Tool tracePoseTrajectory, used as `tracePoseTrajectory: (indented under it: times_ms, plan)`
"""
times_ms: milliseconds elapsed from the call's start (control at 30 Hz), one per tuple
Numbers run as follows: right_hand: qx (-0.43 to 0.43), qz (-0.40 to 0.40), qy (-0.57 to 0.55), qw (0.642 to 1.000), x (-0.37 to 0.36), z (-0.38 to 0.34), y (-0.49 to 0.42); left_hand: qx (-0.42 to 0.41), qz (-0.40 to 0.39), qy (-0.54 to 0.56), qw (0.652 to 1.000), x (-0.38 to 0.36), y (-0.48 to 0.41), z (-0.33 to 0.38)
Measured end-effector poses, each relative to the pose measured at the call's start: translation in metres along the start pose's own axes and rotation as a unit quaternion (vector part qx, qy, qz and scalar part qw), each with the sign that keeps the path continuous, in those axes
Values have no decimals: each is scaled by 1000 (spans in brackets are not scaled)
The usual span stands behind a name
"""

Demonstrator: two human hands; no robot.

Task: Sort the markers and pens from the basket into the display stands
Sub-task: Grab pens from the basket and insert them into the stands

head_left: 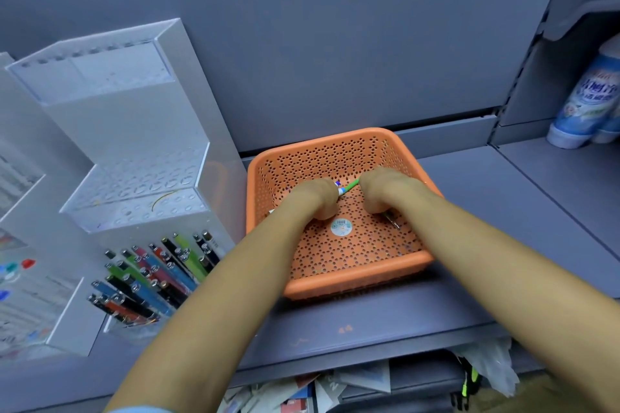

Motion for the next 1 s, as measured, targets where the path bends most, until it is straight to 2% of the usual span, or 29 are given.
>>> tracePoseTrajectory:
  times_ms: [100,267,367,433,500,600,667,767,833,1000]
  plan:
    - [-2,2,-27,1000,2,1,0,9,14,15,1000,7,5,-3]
    - [3,44,-96,994,17,2,8,-4,0,152,988,16,15,-6]
    - [-10,86,-206,975,28,9,11,0,32,235,972,36,25,-8]
    - [-1,110,-296,949,37,10,15,5,45,335,941,48,34,-13]
    - [35,143,-370,917,50,6,25,13,57,454,889,55,43,-22]
    - [97,197,-491,843,68,-3,52,12,85,588,804,64,63,-33]
    - [130,231,-531,805,74,-12,71,-3,96,665,740,68,83,-37]
    - [171,259,-560,768,77,-29,95,-31,111,742,660,69,115,-42]
    - [200,269,-582,741,76,-41,111,-51,130,761,634,68,135,-49]
    - [241,299,-592,709,68,-71,138,-64,214,736,639,63,184,-80]
Point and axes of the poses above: each hand's wrist, its own y-axis away from the middle knuckle, its own x-axis out of the back of the hand, z = x × y, the point moved 9 cm from there along -y, towards the middle knuckle, and after that the axes turned 1 degree about x, right-handed, at the moved point
